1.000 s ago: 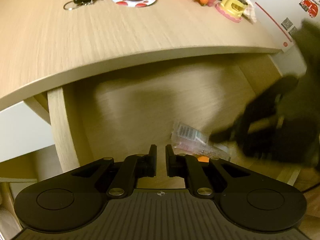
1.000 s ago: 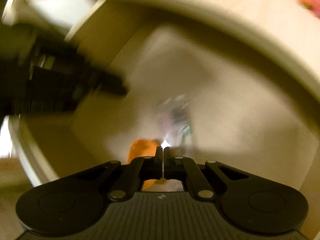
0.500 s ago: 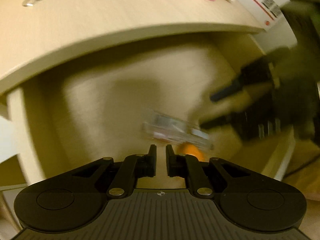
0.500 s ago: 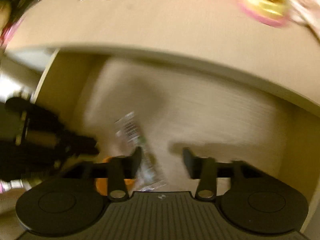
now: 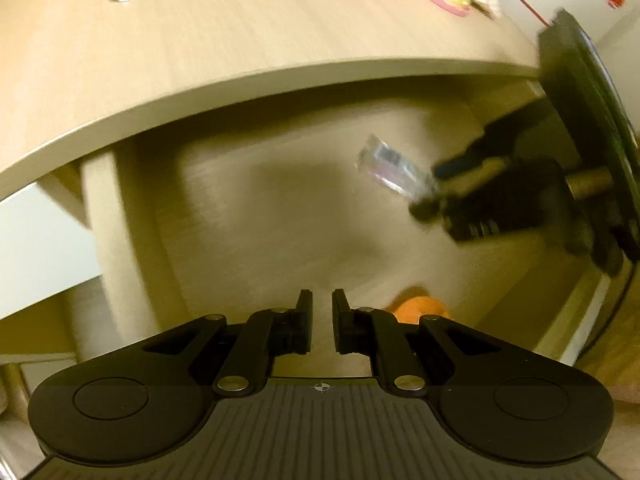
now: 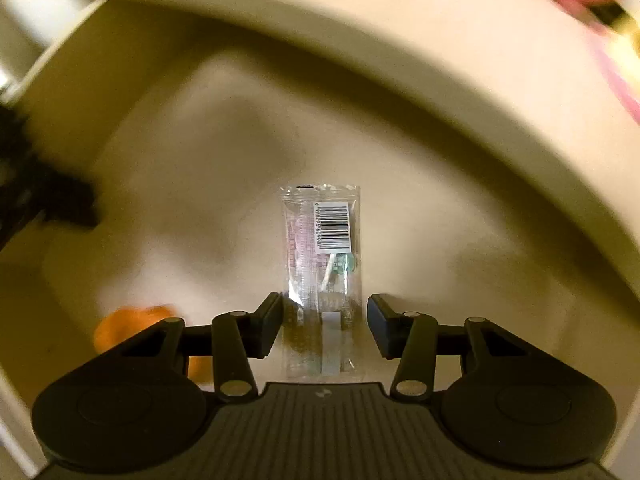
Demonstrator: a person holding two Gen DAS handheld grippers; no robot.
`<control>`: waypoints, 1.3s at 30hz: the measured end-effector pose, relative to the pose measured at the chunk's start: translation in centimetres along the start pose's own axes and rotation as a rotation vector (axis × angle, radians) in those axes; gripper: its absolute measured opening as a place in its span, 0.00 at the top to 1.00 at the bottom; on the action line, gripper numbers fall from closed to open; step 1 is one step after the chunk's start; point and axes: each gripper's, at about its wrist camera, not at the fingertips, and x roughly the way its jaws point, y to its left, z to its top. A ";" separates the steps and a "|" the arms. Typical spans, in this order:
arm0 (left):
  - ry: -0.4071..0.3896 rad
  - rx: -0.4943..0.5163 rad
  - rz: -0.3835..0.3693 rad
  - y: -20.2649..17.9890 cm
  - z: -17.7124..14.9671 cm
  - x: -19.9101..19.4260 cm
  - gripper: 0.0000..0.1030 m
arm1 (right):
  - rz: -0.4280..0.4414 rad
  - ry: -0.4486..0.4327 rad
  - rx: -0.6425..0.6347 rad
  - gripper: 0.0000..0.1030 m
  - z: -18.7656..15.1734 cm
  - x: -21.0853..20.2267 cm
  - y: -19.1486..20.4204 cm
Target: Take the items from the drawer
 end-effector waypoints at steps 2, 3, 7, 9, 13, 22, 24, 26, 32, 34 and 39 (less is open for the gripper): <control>0.008 0.042 -0.059 -0.8 0.1 0.1 0.89 | -0.013 0.010 0.060 0.55 -0.1 -0.1 -1.8; 0.019 0.072 -0.099 -1.4 0.2 0.3 0.89 | -0.012 0.019 0.092 0.55 -0.3 -0.1 -2.5; 0.042 0.130 -0.129 -2.2 0.5 0.7 0.89 | 0.075 0.014 0.185 0.48 -1.6 -1.6 -3.8; 0.033 0.115 -0.097 -1.8 0.9 0.6 0.88 | 0.209 0.016 0.225 0.45 -1.9 -2.5 -3.8; 0.008 0.100 -0.019 -1.3 1.1 0.0 0.88 | 0.409 0.037 0.245 0.44 -1.4 -3.4 -2.0; -0.013 0.079 0.003 -2.1 0.8 -0.5 0.88 | 0.390 0.103 0.092 0.96 -0.4 -0.8 3.9; -0.014 0.076 0.002 -1.9 0.9 -0.2 0.88 | 0.384 0.074 0.106 0.97 -0.3 -1.4 3.4; -0.013 0.069 -0.006 -1.5 1.0 -0.4 0.88 | 0.385 0.055 0.143 0.97 -0.2 -1.8 2.4; -0.020 0.048 -0.080 -1.1 1.1 0.1 0.88 | 0.346 0.012 0.277 0.97 -0.4 -2.0 -1.5; -0.036 0.033 -0.124 -1.3 1.2 0.6 0.88 | 0.365 -0.004 0.332 0.97 -0.6 -2.0 -2.6; -0.071 0.029 -0.157 -1.3 1.4 1.1 0.83 | 0.410 -0.082 0.292 0.97 -1.0 -5.0 -1.8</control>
